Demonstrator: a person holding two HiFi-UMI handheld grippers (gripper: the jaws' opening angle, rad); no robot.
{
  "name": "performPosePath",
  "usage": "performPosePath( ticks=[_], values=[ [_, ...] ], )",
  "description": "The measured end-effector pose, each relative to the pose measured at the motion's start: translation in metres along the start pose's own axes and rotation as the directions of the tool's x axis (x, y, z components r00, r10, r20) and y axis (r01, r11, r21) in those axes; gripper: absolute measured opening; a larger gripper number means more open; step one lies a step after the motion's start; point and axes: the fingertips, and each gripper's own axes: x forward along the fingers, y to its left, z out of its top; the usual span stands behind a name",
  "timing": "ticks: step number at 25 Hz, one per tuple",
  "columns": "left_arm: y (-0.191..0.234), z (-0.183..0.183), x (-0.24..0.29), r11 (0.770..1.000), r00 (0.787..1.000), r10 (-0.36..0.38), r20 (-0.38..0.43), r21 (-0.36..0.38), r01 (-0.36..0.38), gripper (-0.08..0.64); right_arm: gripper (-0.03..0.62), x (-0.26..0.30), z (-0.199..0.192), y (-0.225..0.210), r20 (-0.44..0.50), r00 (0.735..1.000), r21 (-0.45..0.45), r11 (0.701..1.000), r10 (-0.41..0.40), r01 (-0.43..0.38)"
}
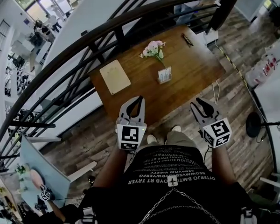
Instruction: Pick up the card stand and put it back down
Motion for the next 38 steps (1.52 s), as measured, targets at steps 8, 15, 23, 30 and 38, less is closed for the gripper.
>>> performPosePath(
  ticks=[8,15,23,30,38],
  values=[
    [-0.001,-0.003,0.023,1.000,0.999,0.016,-0.027,0.003,-0.016,0.029,0.104,0.024,-0.014,-0.028,-0.011,1.000,0.033,0.999,0.019,-0.019],
    [0.011,0.003,0.066,0.998,0.996,0.065,-0.053,-0.013,-0.065,0.029,0.104,0.072,-0.023,-0.066,-0.045,0.995,0.033,0.996,0.088,-0.087],
    [0.025,0.015,0.122,0.994,0.993,0.099,-0.064,-0.031,-0.102,0.029,0.104,0.127,-0.031,-0.113,-0.089,0.986,0.031,0.990,0.140,-0.138],
    [0.031,0.001,0.165,0.990,0.985,0.126,-0.122,-0.055,-0.133,0.029,0.117,0.178,-0.065,-0.141,-0.164,0.959,0.063,0.973,0.231,-0.223],
    [0.039,-0.016,0.180,0.982,0.971,0.152,-0.184,-0.081,-0.169,0.029,0.126,0.228,-0.115,-0.145,-0.261,0.912,0.091,0.948,0.317,-0.303]
  ],
)
